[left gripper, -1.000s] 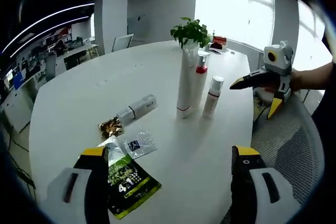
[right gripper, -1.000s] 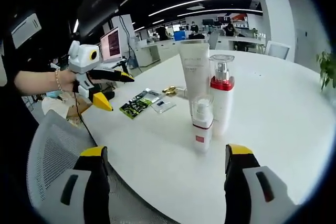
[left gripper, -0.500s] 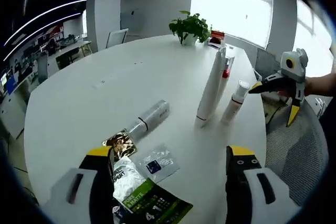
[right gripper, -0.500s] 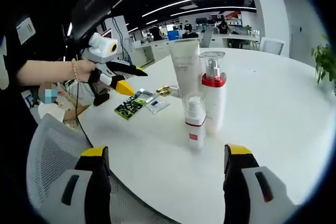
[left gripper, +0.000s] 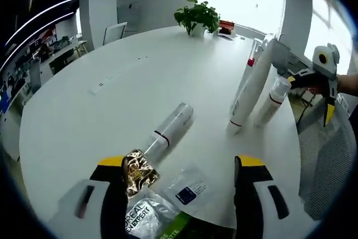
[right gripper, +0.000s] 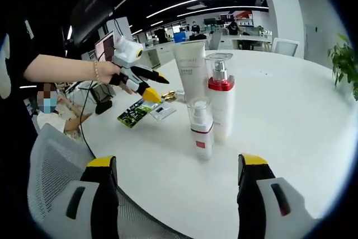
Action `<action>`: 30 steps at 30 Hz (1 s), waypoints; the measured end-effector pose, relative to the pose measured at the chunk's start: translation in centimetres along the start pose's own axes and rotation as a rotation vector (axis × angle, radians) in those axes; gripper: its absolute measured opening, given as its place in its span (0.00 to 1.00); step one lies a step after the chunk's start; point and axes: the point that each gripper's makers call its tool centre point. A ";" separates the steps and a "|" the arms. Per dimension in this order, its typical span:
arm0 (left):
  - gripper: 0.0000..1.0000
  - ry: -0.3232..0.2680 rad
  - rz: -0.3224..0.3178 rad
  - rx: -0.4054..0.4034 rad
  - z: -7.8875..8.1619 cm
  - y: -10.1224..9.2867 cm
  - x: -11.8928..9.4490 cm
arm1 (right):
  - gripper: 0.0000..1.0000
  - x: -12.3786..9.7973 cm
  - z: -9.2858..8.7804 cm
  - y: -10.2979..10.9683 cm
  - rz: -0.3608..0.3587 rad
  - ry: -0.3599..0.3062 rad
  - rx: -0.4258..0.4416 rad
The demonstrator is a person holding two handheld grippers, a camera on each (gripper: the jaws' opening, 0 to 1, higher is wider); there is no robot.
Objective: Arrange the skincare products in the storage area until every visible bottle or jar stands upright without overlapping.
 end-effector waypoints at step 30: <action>0.37 0.149 -0.103 0.246 -0.5 1.8 6.3 | 0.87 0.1 -0.5 -0.4 -0.012 0.017 0.034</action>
Point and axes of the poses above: the point that each gripper's makers call its tool centre point, and the gripper's own axes: x roughly forward along the fingers, y roughly to its left, z roughly out of its top, and after that the axes turned 1 degree about -y, right-handed
